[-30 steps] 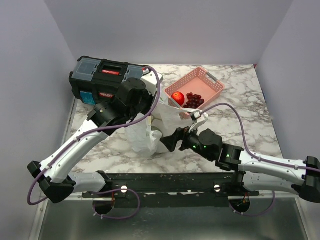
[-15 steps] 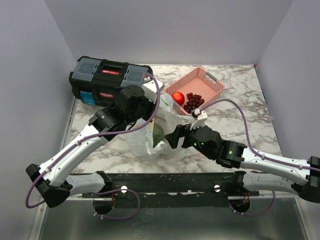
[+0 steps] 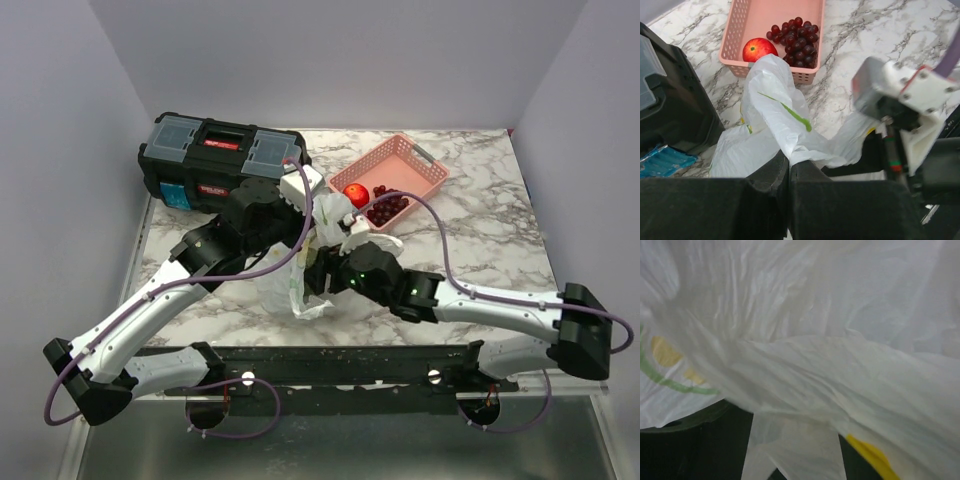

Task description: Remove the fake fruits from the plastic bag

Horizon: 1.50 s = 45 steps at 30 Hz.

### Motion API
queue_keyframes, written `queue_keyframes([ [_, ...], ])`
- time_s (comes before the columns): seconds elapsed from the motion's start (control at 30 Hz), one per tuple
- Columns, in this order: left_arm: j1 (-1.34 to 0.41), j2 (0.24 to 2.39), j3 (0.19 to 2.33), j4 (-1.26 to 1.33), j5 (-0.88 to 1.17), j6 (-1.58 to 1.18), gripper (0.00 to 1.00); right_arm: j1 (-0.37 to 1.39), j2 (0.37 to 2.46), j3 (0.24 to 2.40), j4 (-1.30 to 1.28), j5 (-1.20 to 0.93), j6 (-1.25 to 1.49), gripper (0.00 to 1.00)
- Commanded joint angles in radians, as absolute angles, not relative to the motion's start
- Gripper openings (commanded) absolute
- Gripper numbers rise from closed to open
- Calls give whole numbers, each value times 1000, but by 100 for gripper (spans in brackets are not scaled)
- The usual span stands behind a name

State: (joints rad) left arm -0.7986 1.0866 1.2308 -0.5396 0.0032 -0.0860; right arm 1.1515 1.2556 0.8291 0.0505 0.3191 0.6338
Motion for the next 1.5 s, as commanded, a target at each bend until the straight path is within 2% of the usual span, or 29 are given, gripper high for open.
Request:
queue_keyframes([
  [0.0, -798, 1074, 1222, -510, 24, -83, 0, 1151, 1408, 892, 224, 119, 619, 61],
  [0.13, -797, 1068, 1218, -517, -52, -86, 0, 1154, 1527, 842, 289, 71, 682, 56],
  [0.3, -805, 1035, 1178, -584, -146, -207, 0, 1156, 1488, 721, 313, 140, 720, 56],
  [0.53, -805, 835, 928, -630, -171, -377, 0, 1155, 1376, 637, 315, 193, 722, 57],
  [0.67, -804, 697, 707, -512, -192, -549, 0, 1155, 1349, 609, 295, 234, 720, 57],
  [0.8, -802, 642, 562, -374, -227, -694, 0, 1155, 1299, 563, 292, 281, 723, 62],
  [0.93, -802, 670, 588, -334, -213, -721, 0, 1156, 1234, 573, 237, 305, 689, 68],
  [1.1, -803, 700, 684, -217, -75, -617, 0, 1155, 1212, 616, 239, 315, 642, 73],
  [1.17, -803, 733, 773, -223, -19, -570, 0, 1155, 1221, 646, 246, 277, 618, 71],
  [1.27, -804, 776, 869, -233, 62, -523, 0, 1155, 1191, 598, 409, 213, 586, 69],
  [1.33, -802, 792, 915, -248, 86, -505, 0, 1155, 1177, 584, 473, 248, 592, 68],
  [1.47, -802, 779, 923, -249, 101, -483, 0, 1156, 1271, 741, 330, 325, 561, 55],
])
